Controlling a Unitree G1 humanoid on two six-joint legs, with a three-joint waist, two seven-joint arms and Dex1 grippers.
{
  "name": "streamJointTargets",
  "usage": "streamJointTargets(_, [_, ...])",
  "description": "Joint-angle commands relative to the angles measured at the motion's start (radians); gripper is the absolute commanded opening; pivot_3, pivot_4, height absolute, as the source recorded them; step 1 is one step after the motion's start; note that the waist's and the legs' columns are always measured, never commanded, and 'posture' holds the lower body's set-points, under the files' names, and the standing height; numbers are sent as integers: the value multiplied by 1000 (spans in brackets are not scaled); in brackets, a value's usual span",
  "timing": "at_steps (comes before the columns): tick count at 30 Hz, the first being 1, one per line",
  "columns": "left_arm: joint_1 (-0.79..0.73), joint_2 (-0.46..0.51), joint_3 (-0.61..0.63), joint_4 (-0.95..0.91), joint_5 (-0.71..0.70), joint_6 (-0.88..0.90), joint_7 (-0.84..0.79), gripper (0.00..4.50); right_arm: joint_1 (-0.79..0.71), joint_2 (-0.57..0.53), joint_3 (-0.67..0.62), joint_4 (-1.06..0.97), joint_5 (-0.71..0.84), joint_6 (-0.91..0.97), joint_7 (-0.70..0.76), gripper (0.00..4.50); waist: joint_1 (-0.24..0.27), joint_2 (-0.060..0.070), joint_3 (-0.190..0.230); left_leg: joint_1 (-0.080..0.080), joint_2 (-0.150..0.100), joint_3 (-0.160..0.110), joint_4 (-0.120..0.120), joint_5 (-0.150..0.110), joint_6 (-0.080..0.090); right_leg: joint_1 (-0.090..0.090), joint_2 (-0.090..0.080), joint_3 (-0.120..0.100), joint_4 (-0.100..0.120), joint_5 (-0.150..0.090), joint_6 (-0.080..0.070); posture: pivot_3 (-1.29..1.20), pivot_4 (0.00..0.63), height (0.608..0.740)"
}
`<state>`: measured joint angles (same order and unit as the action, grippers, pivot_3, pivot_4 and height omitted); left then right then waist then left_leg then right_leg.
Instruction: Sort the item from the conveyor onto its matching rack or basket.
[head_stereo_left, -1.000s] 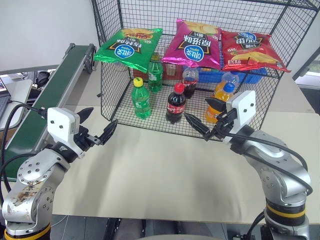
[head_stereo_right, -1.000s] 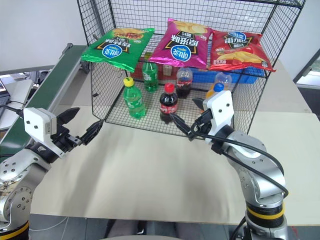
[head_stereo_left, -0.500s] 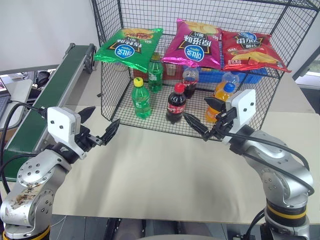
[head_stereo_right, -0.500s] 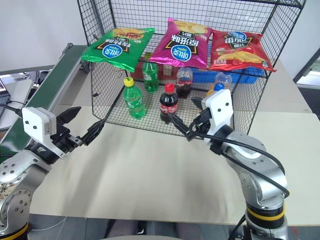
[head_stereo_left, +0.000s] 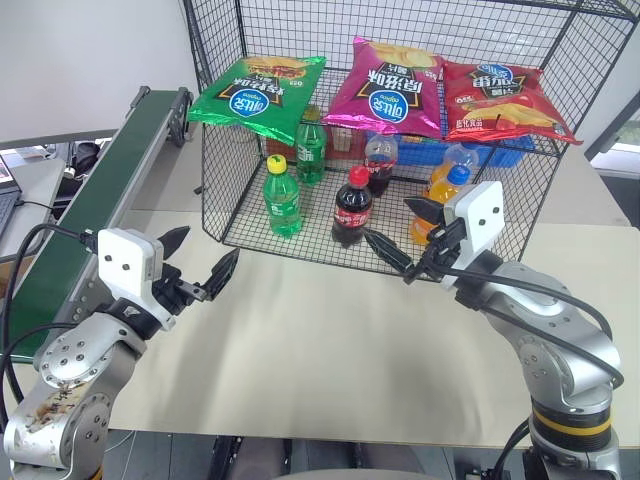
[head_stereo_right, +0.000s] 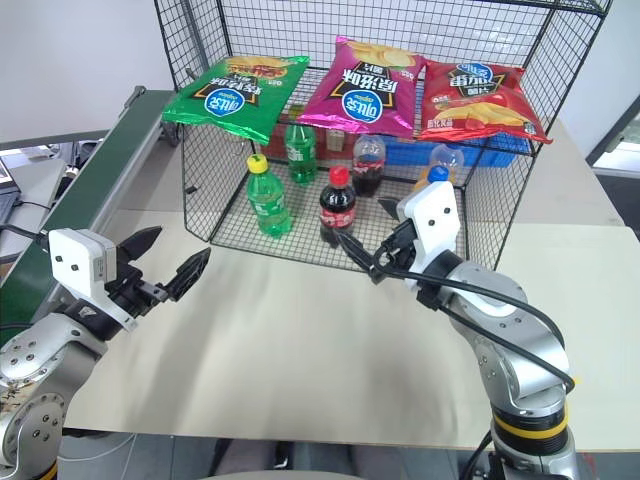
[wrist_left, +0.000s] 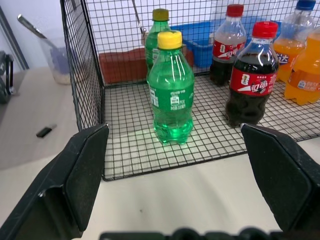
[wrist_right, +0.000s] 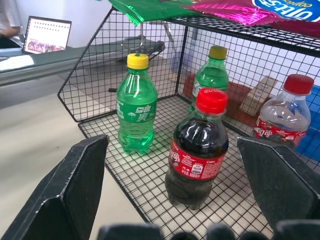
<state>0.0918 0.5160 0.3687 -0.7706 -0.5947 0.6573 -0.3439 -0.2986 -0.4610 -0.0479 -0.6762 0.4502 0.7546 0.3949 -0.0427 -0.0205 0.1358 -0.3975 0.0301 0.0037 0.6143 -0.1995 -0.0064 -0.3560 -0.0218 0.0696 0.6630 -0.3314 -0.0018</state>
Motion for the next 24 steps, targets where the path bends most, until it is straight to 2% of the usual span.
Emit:
streamJointTargets(1, [2,-1,-1,-38,-4,-22,8,4463,2,-5,-4,-9,-10,-46,7,4500,-1,0,0,0,0,0,0,0,0,0,0,0,0,0,0,0,150,740])
streamJointTargets(15, [41,-8,-24,-68,6,-30,15,4463,11,8,8,3,-17,-49,7,4500,0,0,0,0,0,0,0,0,0,0,0,0,0,0,0,0,150,740])
streamJointTargets(24, [78,-18,14,-70,31,-70,26,4463,9,13,25,16,-16,-53,12,4500,0,0,0,0,0,0,0,0,0,0,0,0,-1,0,0,0,150,740])
